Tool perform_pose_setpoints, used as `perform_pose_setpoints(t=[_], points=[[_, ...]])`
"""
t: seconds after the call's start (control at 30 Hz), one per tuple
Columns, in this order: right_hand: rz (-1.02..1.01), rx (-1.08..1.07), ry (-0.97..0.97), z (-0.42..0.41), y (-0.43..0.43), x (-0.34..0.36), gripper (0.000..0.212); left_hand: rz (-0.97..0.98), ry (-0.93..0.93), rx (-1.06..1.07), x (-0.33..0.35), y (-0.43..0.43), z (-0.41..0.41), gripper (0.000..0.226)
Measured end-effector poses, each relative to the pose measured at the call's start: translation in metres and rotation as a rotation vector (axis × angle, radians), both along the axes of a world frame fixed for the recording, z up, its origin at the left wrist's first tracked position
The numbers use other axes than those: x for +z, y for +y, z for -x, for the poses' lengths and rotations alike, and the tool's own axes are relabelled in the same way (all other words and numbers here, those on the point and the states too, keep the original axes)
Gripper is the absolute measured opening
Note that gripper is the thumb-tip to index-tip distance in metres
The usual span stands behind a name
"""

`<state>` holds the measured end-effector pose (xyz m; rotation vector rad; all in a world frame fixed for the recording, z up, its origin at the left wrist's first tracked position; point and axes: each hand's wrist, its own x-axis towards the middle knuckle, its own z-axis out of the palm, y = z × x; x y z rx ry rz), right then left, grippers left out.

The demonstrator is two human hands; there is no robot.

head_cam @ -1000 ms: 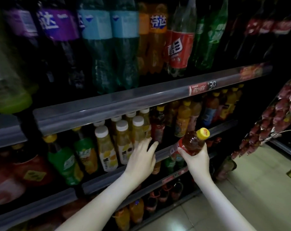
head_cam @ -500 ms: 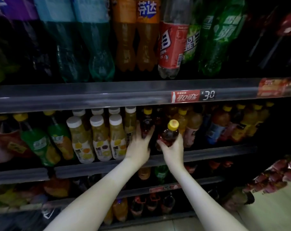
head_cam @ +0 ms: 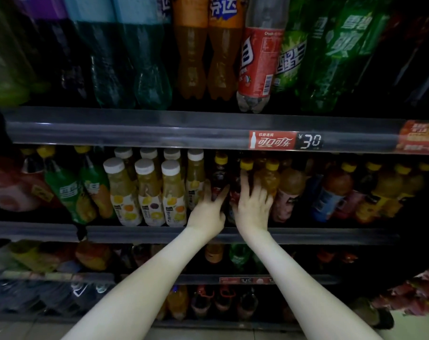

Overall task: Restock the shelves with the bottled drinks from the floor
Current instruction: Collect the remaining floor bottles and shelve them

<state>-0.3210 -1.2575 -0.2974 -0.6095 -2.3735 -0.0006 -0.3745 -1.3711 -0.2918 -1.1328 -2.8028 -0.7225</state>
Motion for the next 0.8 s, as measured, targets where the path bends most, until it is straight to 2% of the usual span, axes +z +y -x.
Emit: perform_pose_setpoints(t=[0.1, 0.33, 0.47, 0.63, 0.8], points=[[-0.093, 0.052, -0.053, 0.0, 0.006, 0.0, 0.114, 0.005, 0.016, 0.018, 0.0, 0.002, -0.003, 0.071], [-0.111, 0.031, -0.129, 0.003, 0.012, 0.001, 0.112, 0.071, 0.013, 0.023, -0.005, -0.006, -0.011, 0.073], [-0.073, 0.072, -0.129, -0.004, 0.006, -0.001, 0.117, 0.028, 0.069, 0.045, 0.0, -0.029, -0.019, 0.067], [0.006, 0.284, -0.036, -0.014, -0.052, -0.012, 0.093, -0.072, 0.133, 0.107, -0.004, -0.09, -0.017, 0.058], [0.121, 0.519, -0.088, 0.003, -0.139, -0.023, 0.08, -0.06, 0.16, 0.184, -0.019, -0.17, -0.006, 0.057]])
